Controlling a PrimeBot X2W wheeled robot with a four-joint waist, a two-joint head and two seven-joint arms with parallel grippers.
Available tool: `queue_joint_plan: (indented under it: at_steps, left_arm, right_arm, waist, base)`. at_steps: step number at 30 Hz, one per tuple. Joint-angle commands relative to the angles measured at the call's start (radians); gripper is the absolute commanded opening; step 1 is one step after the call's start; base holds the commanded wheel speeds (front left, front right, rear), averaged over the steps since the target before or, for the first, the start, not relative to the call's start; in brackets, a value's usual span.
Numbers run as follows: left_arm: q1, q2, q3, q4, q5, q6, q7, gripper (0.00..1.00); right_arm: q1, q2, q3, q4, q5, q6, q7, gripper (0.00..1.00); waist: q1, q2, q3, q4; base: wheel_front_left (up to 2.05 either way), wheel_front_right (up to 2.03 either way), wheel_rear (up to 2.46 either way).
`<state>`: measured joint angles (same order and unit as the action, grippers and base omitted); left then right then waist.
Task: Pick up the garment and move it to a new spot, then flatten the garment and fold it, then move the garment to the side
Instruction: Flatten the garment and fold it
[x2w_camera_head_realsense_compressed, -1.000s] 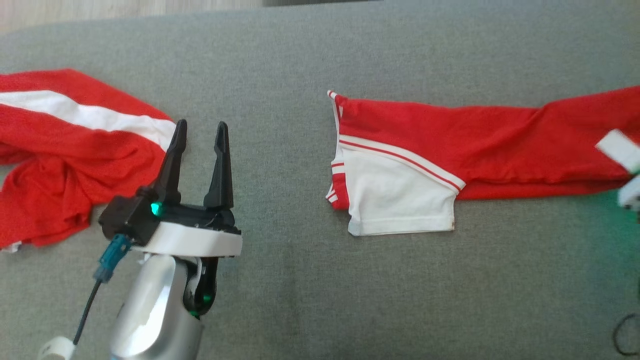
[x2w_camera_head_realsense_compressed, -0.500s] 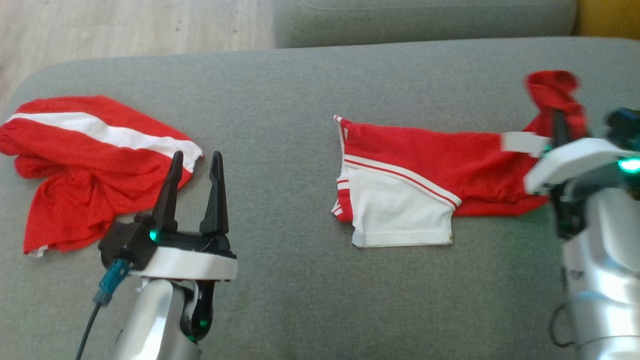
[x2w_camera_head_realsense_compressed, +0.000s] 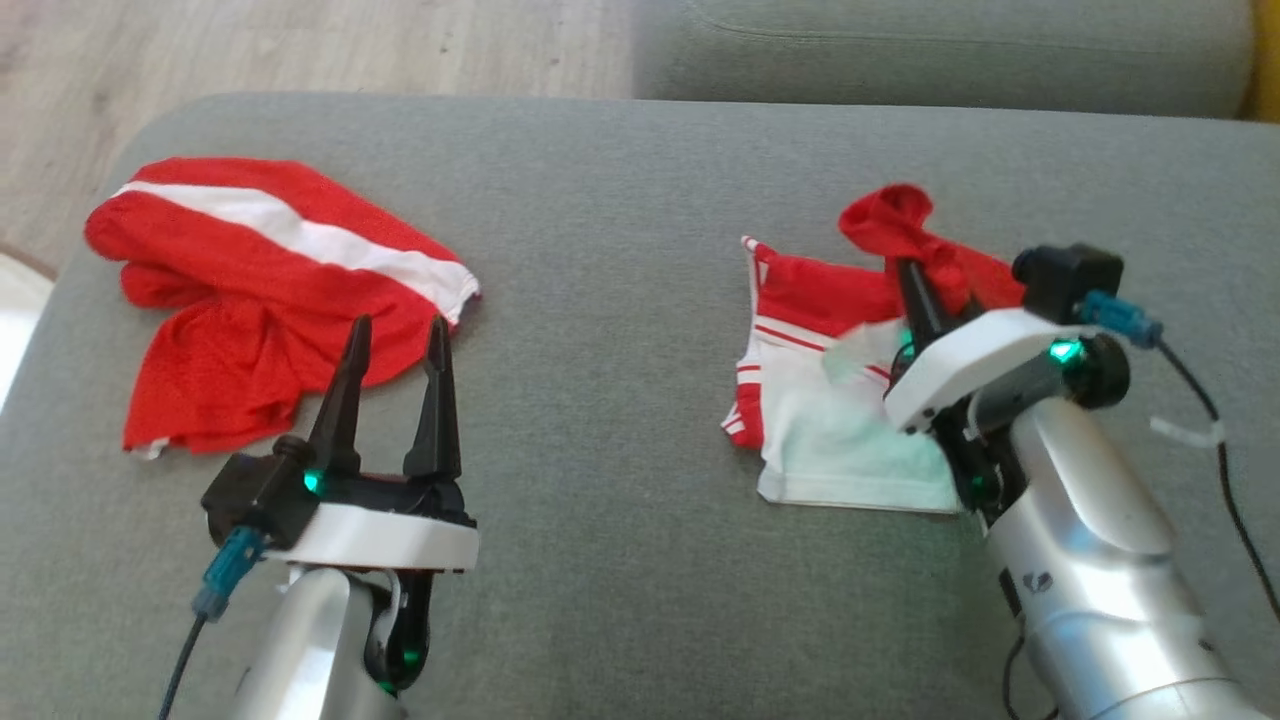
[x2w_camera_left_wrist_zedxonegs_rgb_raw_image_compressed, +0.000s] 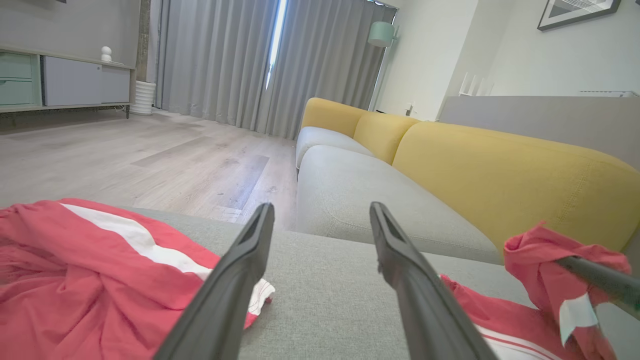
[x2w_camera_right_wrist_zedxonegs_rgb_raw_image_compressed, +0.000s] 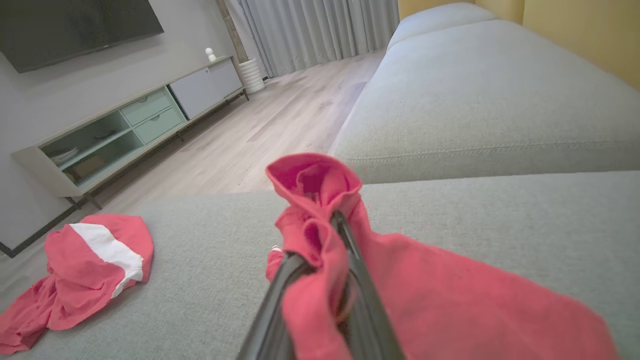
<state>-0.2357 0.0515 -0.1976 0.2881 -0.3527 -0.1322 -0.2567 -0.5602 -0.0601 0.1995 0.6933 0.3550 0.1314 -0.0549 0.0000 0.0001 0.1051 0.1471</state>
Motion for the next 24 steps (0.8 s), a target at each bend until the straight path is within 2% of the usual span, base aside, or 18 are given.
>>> queue_joint_plan:
  at_steps: [1, 11, 12, 13, 21, 24]
  left_arm:
    - [-0.014, 0.007, 0.024, -0.026, -0.009, 0.002, -0.005, 1.00]
    - [-0.007, 0.004, 0.015, -0.019, -0.010, 0.002, -0.005, 1.00]
    - [-0.006, 0.004, 0.015, -0.019, -0.010, 0.002, -0.005, 1.00]
    - [-0.006, 0.004, 0.015, -0.017, -0.010, 0.002, -0.005, 1.00]
    - [-0.005, 0.004, 0.015, -0.010, -0.010, 0.002, -0.005, 1.00]
    - [-0.006, 0.004, 0.022, -0.011, -0.008, 0.002, -0.005, 1.00]
  right_arm:
    - [-0.005, 0.010, 0.031, -0.013, 0.027, -0.001, -0.025, 0.00]
    - [-0.019, 0.010, 0.178, 0.163, 0.134, -0.001, -0.127, 0.00]
    - [-0.019, 0.010, 0.197, 0.170, 0.146, -0.001, -0.132, 0.47]
    - [-0.018, 0.010, 0.217, 0.176, 0.157, -0.001, -0.134, 1.00]
    - [0.030, 0.010, 0.470, 0.105, 0.268, -0.001, -0.096, 1.00]
    - [0.026, 0.010, 0.531, 0.063, 0.312, -0.001, -0.077, 1.00]
  waist:
    - [0.0000, -0.0001, 0.001, 0.015]
    - [0.0000, -0.0001, 0.012, 0.050]
    - [0.0000, -0.0001, 0.012, 0.051]
    - [0.0000, -0.0001, 0.011, 0.051]
    - [0.0000, -0.0001, -0.001, 0.042]
    - [0.0000, -0.0001, -0.001, 0.026]
  base:
    - [0.00, 0.00, 0.00]
    - [0.00, 0.00, 0.00]
    - [0.00, 0.00, 0.00]
    - [0.00, 0.00, 0.00]
    - [0.00, 0.00, 0.00]
    - [0.00, 0.00, 0.00]
